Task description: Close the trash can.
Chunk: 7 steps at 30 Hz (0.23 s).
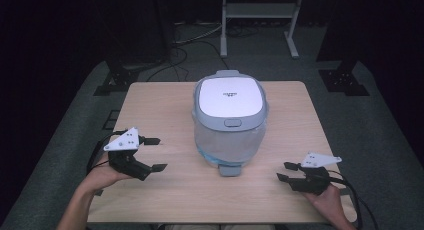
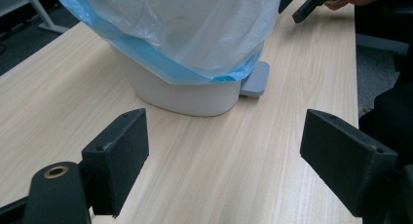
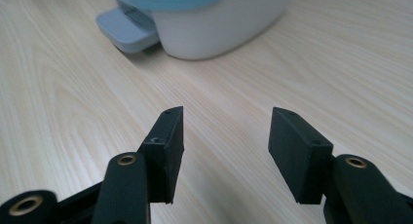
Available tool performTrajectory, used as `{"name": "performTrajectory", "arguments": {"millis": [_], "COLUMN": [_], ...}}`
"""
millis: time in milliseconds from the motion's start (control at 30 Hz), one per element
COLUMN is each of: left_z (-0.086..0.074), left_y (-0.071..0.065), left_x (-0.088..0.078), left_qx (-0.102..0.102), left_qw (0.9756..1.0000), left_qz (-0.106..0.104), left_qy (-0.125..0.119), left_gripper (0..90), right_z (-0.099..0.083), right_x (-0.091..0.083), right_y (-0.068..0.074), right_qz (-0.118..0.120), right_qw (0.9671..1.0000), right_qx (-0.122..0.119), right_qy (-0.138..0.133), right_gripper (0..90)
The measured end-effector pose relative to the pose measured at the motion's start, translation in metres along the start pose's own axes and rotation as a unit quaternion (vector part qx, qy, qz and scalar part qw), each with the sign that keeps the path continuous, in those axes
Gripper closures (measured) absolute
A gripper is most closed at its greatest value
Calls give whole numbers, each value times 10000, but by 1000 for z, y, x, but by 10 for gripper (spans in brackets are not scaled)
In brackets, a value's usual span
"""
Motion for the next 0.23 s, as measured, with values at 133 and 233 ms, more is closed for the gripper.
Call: {"name": "performTrajectory", "arguments": {"millis": [133, 233], "left_z": [-3, -5], "left_y": [-4, -6], "left_x": [1, 1], "left_qx": [9, 14], "left_qw": [10000, 10000], "left_qz": [2, 31], "left_qy": [16, 38], "left_gripper": [172, 172], "right_z": [-8, -11], "right_x": [-7, -11], "right_y": [-6, -10], "right_qz": [-114, -167], "right_qw": [9999, 9997], "right_qx": [78, 177], "right_qy": [-11, -47], "right_gripper": [432, 409]}}
Point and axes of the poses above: each handheld gripper's, and its own axes: x roughly forward along the jaws, z roughly out of its top, y roughly to its left, the point moved 4 cm from there along x, roughly forward along the jaws, and after that the axes turned 3 degrees about y, right-handed, at the moved point
